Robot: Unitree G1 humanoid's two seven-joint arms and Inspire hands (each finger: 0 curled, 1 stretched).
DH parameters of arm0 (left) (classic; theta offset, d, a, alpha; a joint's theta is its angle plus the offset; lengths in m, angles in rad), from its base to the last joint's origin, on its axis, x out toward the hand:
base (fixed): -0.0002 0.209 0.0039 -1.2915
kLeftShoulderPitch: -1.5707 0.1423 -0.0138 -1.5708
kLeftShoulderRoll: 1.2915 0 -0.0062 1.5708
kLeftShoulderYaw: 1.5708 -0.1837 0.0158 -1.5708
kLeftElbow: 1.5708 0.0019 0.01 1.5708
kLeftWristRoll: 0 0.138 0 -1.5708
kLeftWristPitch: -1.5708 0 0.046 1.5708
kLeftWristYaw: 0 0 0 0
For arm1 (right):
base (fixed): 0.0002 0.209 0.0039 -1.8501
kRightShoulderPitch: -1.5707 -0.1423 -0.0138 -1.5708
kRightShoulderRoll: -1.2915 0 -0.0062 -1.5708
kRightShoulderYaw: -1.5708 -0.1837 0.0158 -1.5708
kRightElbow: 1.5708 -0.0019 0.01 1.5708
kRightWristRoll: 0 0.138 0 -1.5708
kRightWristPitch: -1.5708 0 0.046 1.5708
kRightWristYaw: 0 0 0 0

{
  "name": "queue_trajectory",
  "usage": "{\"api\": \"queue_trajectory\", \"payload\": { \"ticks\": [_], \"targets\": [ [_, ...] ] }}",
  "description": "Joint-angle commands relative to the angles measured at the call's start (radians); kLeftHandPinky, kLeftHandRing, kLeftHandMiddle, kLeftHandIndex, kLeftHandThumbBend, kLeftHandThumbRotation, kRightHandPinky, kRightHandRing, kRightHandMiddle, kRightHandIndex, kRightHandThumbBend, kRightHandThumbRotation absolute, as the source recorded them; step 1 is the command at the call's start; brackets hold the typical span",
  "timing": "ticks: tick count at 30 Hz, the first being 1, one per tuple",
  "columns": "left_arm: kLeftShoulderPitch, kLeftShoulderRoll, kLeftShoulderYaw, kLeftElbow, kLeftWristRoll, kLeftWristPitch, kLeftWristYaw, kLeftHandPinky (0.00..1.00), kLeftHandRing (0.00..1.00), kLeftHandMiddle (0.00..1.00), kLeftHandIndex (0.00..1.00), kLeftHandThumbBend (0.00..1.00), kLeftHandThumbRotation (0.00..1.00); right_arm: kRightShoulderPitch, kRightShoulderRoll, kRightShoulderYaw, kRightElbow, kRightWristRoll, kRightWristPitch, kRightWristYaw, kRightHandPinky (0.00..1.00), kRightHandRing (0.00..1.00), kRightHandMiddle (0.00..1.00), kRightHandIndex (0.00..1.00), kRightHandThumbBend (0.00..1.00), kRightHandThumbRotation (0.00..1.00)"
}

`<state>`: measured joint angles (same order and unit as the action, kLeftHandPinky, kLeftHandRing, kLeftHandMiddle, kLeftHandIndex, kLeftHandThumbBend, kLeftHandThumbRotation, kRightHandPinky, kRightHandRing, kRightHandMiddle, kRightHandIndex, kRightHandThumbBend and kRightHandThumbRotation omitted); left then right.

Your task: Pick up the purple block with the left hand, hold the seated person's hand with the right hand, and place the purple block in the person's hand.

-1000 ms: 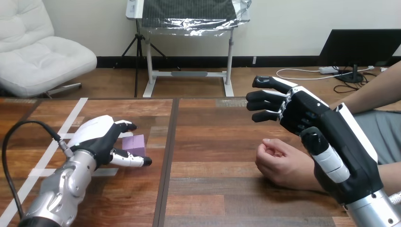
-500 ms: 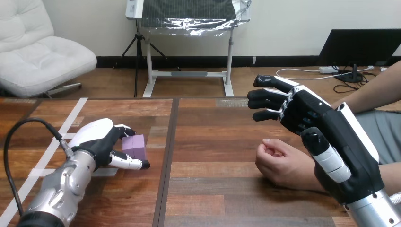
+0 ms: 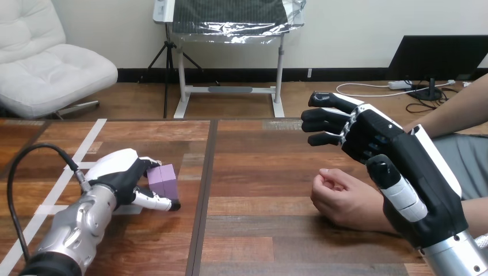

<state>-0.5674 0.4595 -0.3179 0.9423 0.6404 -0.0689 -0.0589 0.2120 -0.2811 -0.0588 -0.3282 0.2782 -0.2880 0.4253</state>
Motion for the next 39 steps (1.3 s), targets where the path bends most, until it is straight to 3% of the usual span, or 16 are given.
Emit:
{"api": "queue_trajectory", "payload": {
  "ticks": [1, 24, 39],
  "targets": [
    [-0.103, -0.007, -0.016, 0.028, 0.003, -0.007, 0.015, 0.91, 0.83, 0.82, 0.82, 0.87, 0.4, -0.043, -0.009, -0.032, -0.018, 0.026, -0.012, 0.004, 0.73, 0.77, 0.77, 0.8, 0.98, 0.81],
    [-0.135, -0.034, -0.04, 0.116, -0.005, -0.018, 0.051, 0.87, 0.8, 0.8, 0.78, 0.84, 0.34, -0.035, -0.01, -0.037, -0.044, 0.027, 0.007, 0.003, 0.73, 0.77, 0.77, 0.8, 1.0, 0.8],
    [-0.14, -0.041, -0.052, 0.13, 0.006, -0.013, 0.067, 0.75, 0.75, 0.76, 0.75, 0.76, 0.34, -0.035, -0.012, -0.035, -0.048, 0.033, 0.014, 0.005, 0.73, 0.77, 0.77, 0.8, 1.0, 0.8]
  ]
}}
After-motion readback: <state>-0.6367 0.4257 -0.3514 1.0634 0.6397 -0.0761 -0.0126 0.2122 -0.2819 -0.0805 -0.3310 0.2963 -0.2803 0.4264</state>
